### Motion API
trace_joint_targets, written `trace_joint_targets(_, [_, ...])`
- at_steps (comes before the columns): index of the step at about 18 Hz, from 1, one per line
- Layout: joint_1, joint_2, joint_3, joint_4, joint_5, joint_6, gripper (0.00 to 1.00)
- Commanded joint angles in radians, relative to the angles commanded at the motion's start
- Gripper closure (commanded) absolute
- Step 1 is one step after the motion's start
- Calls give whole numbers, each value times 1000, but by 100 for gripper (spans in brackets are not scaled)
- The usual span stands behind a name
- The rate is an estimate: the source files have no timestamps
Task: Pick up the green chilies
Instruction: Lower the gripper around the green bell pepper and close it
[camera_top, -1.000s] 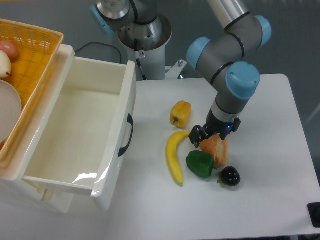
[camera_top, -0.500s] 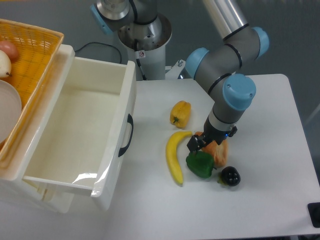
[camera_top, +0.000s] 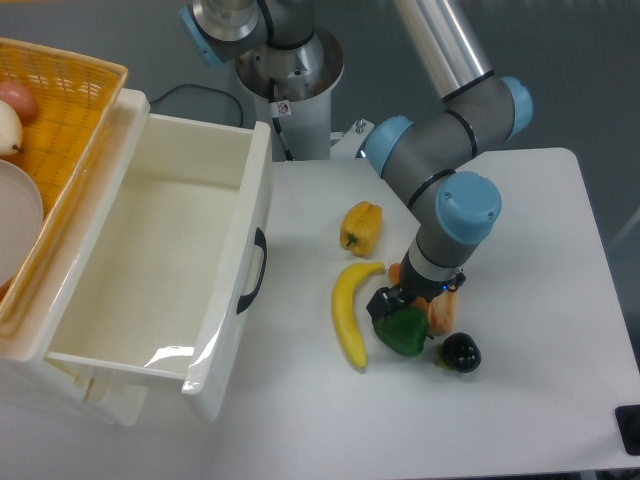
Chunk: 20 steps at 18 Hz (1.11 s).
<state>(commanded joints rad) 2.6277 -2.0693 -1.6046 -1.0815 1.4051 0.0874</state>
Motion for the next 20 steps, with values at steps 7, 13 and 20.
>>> trace_joint_targets(7, [8, -32, 8, 28, 2, 2, 0])
trace_joint_targets(13, [9, -35, 15, 28, 2, 2, 0])
trace_joint_targets(20, [9, -49, 21, 28, 2, 0, 0])
